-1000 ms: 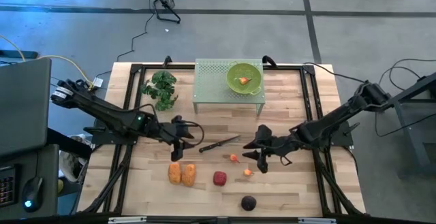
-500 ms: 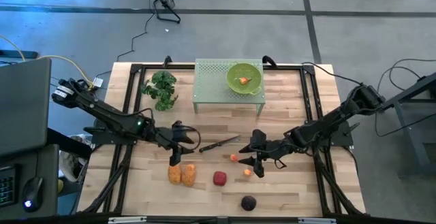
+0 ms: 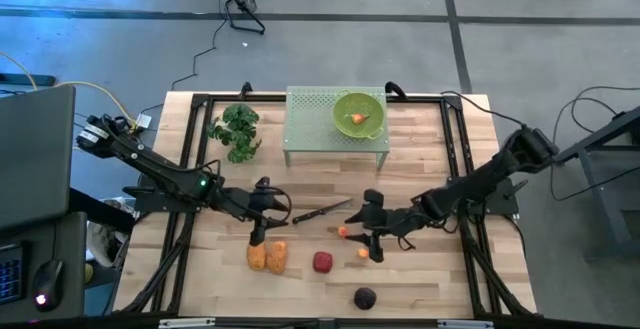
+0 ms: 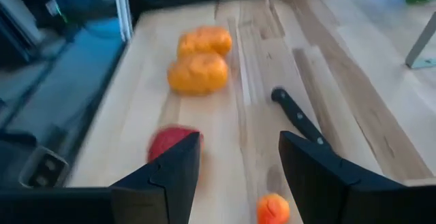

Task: Pick & Place Fruit
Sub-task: Put the orange peach into the green strainer bowl on the shelf

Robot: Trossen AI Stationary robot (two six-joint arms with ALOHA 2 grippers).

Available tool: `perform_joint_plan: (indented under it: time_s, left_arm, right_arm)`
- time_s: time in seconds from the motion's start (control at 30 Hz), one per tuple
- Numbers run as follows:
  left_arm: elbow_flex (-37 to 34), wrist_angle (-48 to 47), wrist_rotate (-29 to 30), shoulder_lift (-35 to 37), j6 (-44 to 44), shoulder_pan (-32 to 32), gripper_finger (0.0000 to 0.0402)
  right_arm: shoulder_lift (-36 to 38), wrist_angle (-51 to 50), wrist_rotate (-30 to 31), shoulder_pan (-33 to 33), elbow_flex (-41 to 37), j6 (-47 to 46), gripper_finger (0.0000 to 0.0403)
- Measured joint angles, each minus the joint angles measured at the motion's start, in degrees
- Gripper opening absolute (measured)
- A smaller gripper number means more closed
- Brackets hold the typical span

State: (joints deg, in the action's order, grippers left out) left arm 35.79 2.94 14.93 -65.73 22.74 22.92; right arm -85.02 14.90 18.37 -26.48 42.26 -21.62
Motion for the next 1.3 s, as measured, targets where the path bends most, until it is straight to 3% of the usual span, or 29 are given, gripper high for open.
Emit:
perform_joint_plan:
  time_s: [0.3,0.4,0.9,1.3]
  left_arm:
    - [0.00,0.07,1.54,0.00,0.02,-0.04,0.0183]
    - [0.00,0.04,1.52,0.00,0.21,-0.04,0.0183]
    - [0.02,-0.04,1.52,0.00,1.60,-0.04,0.0183]
    - [0.04,-0.04,1.69,0.00,1.60,-0.04,0.0183]
  right_arm:
    - [-7.86,2.93,-0.25,0.39,-0.02,2.00,0.0194]
    - [-9.82,3.32,2.82,0.35,-0.02,1.94,0.0193]
    - [-16.47,3.82,6.38,-0.16,-0.02,-3.20,0.0193]
    - [-21.11,7.17,5.53,-0.15,-0.02,-4.09,0.0193]
